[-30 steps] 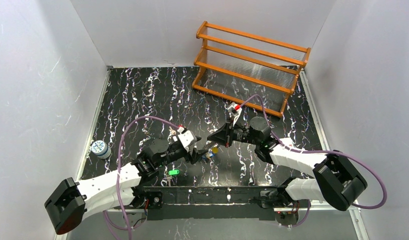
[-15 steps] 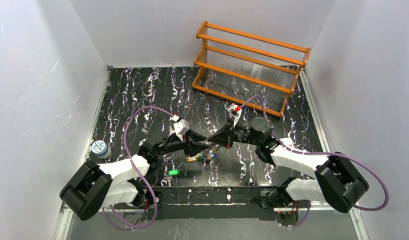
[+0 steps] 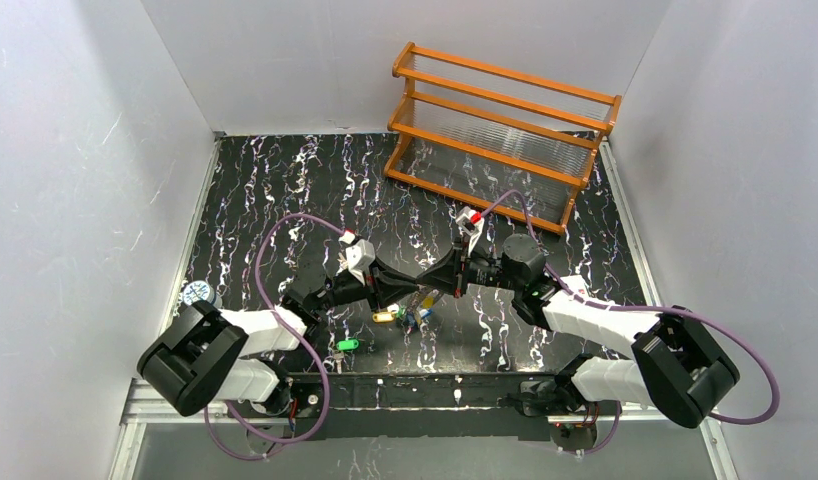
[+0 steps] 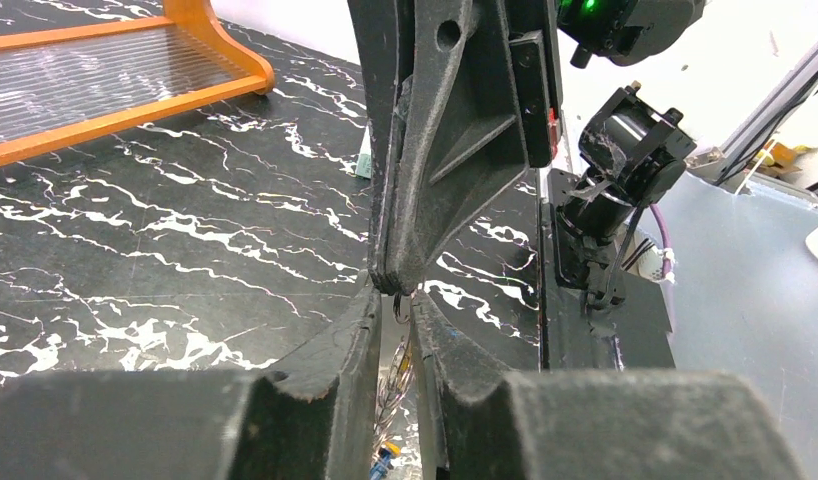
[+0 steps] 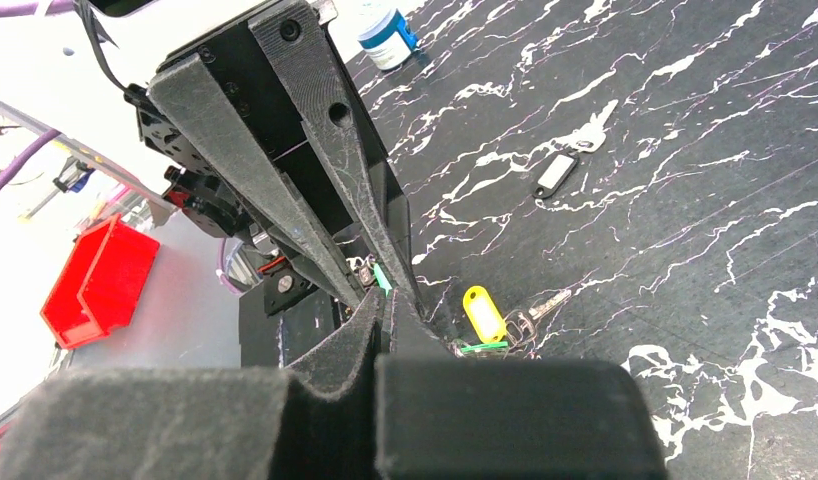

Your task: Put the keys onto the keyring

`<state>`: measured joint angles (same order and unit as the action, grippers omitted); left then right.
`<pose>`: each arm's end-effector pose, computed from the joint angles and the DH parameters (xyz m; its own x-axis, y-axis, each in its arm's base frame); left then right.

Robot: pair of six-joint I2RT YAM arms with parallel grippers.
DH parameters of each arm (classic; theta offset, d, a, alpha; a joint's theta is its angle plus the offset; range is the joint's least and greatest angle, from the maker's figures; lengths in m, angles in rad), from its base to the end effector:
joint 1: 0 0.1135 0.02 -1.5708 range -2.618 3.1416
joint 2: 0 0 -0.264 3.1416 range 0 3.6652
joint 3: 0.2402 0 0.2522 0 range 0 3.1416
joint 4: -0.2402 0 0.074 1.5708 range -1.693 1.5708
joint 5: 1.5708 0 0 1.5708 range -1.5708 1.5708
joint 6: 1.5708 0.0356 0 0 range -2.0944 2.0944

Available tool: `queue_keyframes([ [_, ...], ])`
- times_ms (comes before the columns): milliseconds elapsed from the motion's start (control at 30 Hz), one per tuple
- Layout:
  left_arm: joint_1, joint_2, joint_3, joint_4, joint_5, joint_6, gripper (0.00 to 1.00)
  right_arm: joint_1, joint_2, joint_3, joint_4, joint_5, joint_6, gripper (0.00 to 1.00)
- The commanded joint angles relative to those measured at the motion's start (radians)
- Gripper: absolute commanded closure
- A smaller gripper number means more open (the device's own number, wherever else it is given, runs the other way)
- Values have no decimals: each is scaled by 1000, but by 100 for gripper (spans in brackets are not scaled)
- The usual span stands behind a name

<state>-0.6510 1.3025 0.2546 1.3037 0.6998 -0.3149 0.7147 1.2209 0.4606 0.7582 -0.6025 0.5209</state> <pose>0.1629 -0.1529 0.2114 -0.1057 -0.2173 -0.9704 0.9744 0.1721 -0.1447 0.1769 0.1802 0.2360 -0.4831 0.1237 -0.8668 -0.8388 0.2183 0.4987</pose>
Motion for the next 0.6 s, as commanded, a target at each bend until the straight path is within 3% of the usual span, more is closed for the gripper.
queue_keyframes([
  [0,-2,15,-3,98,31,-8,86,3,-33,16,55,-3,-1,99],
  [133,-2,42,3,103,29,-6,91,2,-38,15,55,-5,1,99],
  [267,-2,63,3,104,15,0,80,2,-44,16,54,-5,-1,99],
  [367,-1,68,3,119,11,2,80,2,-43,16,52,-6,-2,99],
  [567,-2,82,14,162,36,-20,97,2,-41,13,52,-3,-4,99],
])
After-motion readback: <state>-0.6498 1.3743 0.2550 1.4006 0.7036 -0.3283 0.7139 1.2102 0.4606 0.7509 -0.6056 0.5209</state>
